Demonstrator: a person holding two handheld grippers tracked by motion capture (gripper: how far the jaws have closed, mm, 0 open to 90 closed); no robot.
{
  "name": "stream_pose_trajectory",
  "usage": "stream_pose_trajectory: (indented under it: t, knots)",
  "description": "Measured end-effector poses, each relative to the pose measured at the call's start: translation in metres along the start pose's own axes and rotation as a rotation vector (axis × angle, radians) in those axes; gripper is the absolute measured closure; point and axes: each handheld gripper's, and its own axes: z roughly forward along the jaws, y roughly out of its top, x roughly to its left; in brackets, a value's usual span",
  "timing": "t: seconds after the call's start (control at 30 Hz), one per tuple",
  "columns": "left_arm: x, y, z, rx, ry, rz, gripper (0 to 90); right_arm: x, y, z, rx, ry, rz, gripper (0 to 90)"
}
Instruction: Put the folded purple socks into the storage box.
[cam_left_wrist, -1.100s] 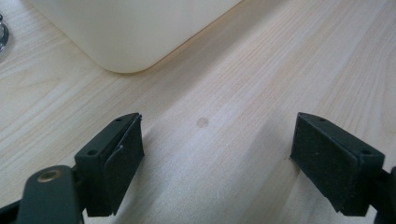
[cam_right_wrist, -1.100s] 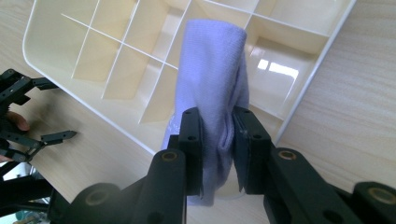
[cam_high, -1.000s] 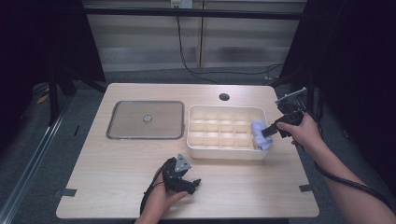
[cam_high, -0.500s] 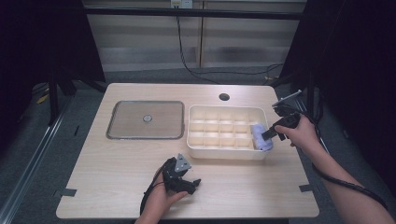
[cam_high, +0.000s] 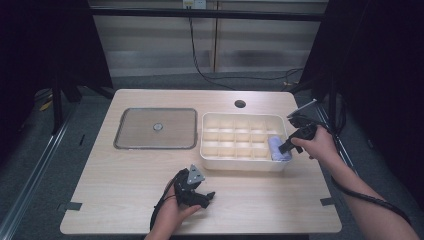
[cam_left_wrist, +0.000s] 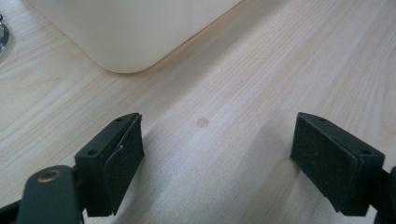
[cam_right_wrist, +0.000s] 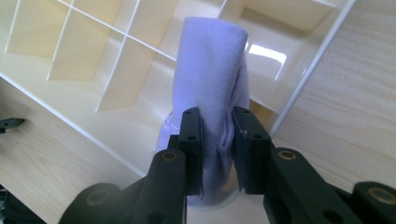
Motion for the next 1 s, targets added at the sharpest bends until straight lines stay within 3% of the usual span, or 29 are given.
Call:
stream_pose_trajectory:
  t: [1.0]
  knots:
    - [0.0,0.0,0.0,-0.001,0.005,-0.004,16.4,0.009,-0.004,0.019,0.033,-0.058,-0.046,75.6]
